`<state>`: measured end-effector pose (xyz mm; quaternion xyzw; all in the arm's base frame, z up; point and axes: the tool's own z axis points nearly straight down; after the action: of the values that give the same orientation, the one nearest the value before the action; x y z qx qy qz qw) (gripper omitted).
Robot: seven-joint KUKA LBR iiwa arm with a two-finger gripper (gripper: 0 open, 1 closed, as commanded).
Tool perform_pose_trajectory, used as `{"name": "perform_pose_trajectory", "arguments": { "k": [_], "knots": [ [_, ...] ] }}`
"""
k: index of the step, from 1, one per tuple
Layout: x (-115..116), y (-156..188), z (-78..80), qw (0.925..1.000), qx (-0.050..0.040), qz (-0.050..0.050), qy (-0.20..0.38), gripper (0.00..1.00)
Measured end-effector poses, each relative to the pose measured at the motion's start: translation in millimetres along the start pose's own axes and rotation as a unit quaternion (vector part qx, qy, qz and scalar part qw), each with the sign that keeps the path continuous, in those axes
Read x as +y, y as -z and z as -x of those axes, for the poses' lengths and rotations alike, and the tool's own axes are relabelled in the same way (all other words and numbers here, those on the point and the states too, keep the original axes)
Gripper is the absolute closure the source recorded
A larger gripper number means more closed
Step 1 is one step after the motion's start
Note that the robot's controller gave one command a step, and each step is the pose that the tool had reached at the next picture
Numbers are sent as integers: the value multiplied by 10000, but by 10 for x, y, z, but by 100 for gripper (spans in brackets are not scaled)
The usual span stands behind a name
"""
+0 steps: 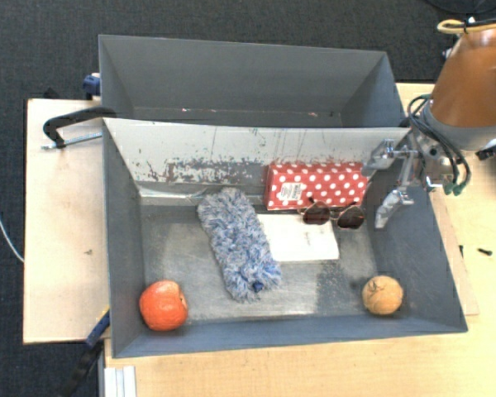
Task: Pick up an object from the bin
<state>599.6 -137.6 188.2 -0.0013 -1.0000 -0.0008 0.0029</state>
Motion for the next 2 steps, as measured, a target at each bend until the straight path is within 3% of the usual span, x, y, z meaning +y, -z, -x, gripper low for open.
{"name": "perform_pose_trajectory", "arguments": {
  "k": [1, 2],
  "knots": [
    [7, 53, 17, 10000, -43, -8, 11, 0],
    [295, -724, 44, 10000, -57, -9, 14, 0]
  ]
}}
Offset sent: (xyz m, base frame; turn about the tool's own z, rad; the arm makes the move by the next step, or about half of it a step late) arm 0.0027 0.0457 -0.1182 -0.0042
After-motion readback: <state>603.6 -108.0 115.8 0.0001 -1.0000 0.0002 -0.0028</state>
